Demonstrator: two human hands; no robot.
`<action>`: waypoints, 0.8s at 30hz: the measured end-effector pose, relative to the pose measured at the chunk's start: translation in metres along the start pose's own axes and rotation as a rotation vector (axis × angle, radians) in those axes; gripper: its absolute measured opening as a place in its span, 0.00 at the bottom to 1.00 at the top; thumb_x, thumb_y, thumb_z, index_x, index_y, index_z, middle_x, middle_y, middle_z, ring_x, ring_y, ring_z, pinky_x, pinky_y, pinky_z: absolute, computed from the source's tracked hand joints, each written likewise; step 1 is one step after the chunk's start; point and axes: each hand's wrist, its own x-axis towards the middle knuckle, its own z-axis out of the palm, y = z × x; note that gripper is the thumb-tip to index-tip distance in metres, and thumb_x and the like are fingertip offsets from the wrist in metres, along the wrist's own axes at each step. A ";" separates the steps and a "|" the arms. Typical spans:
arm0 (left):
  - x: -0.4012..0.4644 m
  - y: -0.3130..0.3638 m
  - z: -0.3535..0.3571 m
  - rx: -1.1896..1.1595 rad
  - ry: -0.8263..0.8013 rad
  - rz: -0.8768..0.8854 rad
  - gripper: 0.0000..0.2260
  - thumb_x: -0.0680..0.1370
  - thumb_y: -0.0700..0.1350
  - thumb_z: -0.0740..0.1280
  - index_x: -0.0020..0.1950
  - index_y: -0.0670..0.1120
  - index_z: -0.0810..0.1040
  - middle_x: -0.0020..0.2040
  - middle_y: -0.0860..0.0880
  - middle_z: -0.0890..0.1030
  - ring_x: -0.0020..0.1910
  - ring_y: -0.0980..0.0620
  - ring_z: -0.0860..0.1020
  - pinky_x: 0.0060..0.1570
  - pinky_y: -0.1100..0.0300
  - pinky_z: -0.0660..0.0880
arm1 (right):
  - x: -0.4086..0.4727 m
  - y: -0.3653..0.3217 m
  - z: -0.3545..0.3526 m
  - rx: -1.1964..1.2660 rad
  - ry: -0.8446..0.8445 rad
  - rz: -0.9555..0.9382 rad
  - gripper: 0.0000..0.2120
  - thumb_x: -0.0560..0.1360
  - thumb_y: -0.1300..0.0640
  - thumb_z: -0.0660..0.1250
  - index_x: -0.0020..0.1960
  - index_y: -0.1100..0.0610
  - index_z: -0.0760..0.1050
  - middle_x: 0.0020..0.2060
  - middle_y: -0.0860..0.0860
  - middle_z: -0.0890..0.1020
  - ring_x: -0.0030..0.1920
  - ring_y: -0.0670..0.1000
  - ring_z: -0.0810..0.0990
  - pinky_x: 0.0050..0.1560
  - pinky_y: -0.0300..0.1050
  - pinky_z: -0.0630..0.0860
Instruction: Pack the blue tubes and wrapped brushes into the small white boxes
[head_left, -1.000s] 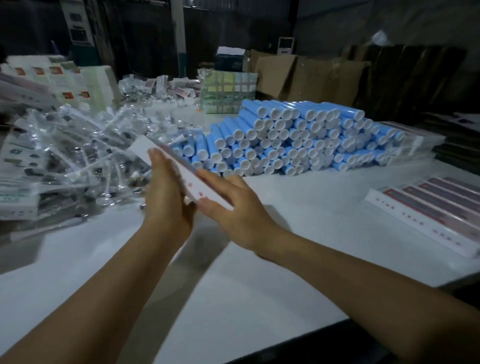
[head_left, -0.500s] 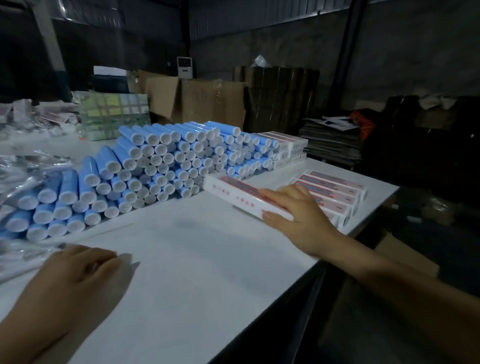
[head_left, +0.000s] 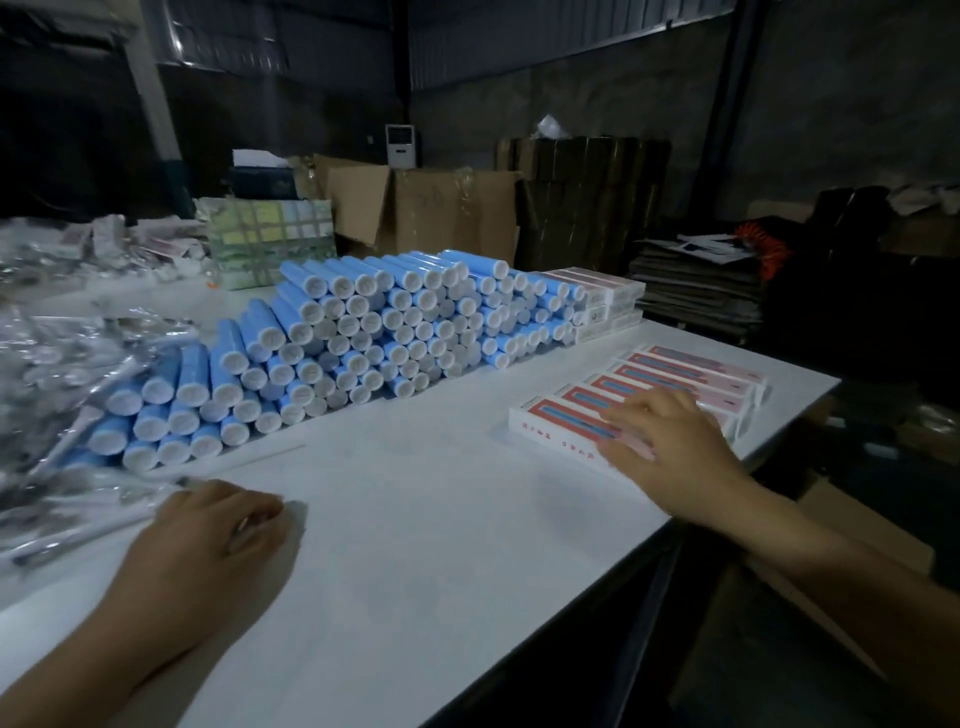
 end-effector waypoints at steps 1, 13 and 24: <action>0.001 0.002 0.000 0.015 -0.009 -0.009 0.06 0.75 0.47 0.69 0.51 0.54 0.83 0.45 0.51 0.78 0.47 0.48 0.73 0.50 0.49 0.72 | 0.005 -0.011 -0.005 0.097 0.064 -0.037 0.16 0.76 0.48 0.65 0.62 0.51 0.77 0.57 0.48 0.75 0.60 0.50 0.70 0.58 0.44 0.63; -0.002 0.011 -0.003 -0.162 0.053 -0.199 0.09 0.73 0.37 0.63 0.47 0.48 0.80 0.47 0.50 0.79 0.49 0.52 0.74 0.47 0.62 0.70 | 0.065 -0.231 0.071 0.460 -0.135 -0.510 0.14 0.78 0.57 0.62 0.37 0.63 0.75 0.33 0.56 0.79 0.38 0.56 0.76 0.42 0.54 0.73; -0.008 0.014 -0.009 -0.412 0.154 -0.358 0.06 0.72 0.39 0.62 0.45 0.45 0.78 0.44 0.46 0.79 0.46 0.47 0.76 0.47 0.56 0.73 | 0.065 -0.248 0.119 0.291 -0.296 -0.615 0.09 0.75 0.61 0.64 0.38 0.52 0.77 0.37 0.49 0.75 0.39 0.48 0.72 0.39 0.46 0.70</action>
